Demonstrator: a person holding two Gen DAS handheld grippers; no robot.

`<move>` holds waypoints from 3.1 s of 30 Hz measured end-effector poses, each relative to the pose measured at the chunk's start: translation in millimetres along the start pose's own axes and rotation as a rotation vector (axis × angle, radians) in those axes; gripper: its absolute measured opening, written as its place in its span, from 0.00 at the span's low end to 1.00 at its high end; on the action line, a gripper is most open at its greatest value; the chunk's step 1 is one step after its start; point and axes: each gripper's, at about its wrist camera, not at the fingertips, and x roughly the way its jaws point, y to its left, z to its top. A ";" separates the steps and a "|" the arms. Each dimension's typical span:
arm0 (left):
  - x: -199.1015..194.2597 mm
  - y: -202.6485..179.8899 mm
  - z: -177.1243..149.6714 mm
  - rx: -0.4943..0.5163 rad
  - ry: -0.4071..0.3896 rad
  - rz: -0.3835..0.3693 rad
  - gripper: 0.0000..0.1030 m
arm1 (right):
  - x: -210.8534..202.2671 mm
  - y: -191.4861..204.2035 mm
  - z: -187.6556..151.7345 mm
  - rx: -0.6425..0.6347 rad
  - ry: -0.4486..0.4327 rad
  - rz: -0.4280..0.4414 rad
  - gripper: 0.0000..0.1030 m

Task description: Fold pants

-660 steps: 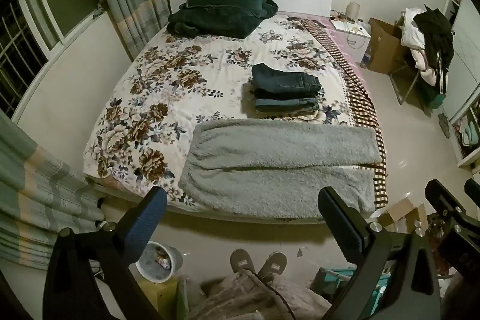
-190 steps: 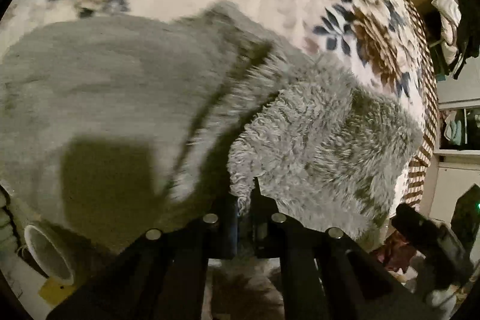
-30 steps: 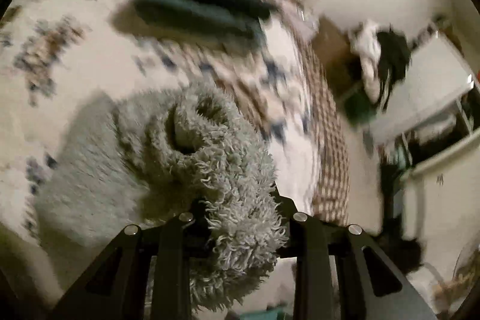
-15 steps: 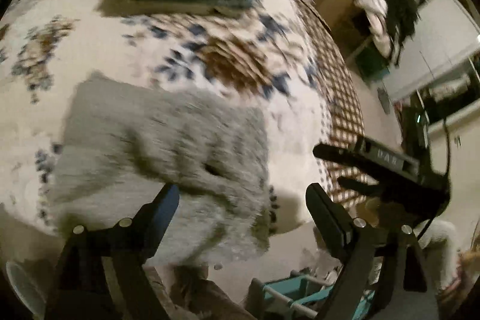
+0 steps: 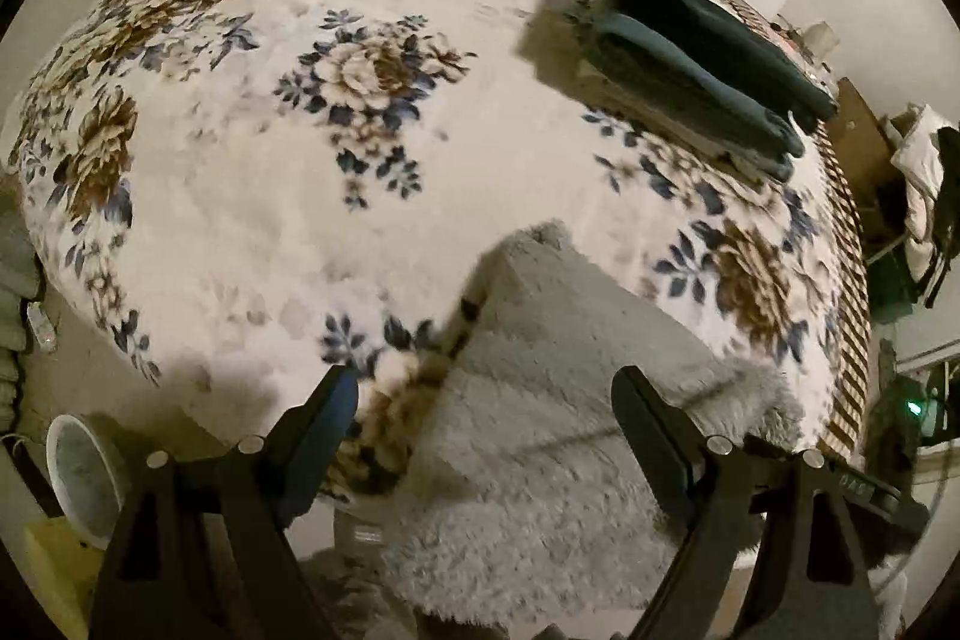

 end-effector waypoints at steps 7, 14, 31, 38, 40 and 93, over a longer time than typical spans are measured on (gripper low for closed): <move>45.2 -14.6 23.6 0.007 0.086 -0.121 0.84 | -70.4 -67.5 9.0 0.235 -0.129 0.008 0.27; 109.7 -59.6 39.1 0.103 0.210 -0.190 0.84 | -84.9 -137.8 12.2 0.403 -0.048 -0.137 0.72; 144.8 -83.7 39.4 0.202 0.247 -0.154 0.84 | -60.2 -172.3 -82.2 0.620 0.076 -0.084 0.08; 144.7 -91.8 37.7 0.208 0.248 -0.154 0.84 | -56.1 -173.2 -70.9 0.529 0.216 -0.152 0.53; 143.0 -90.4 38.9 0.200 0.248 -0.157 0.84 | -75.1 -156.7 -53.8 0.491 0.099 -0.119 0.64; 153.6 -61.9 67.2 -0.093 0.292 -0.367 0.48 | -76.0 -144.9 -39.6 0.351 0.040 -0.083 0.74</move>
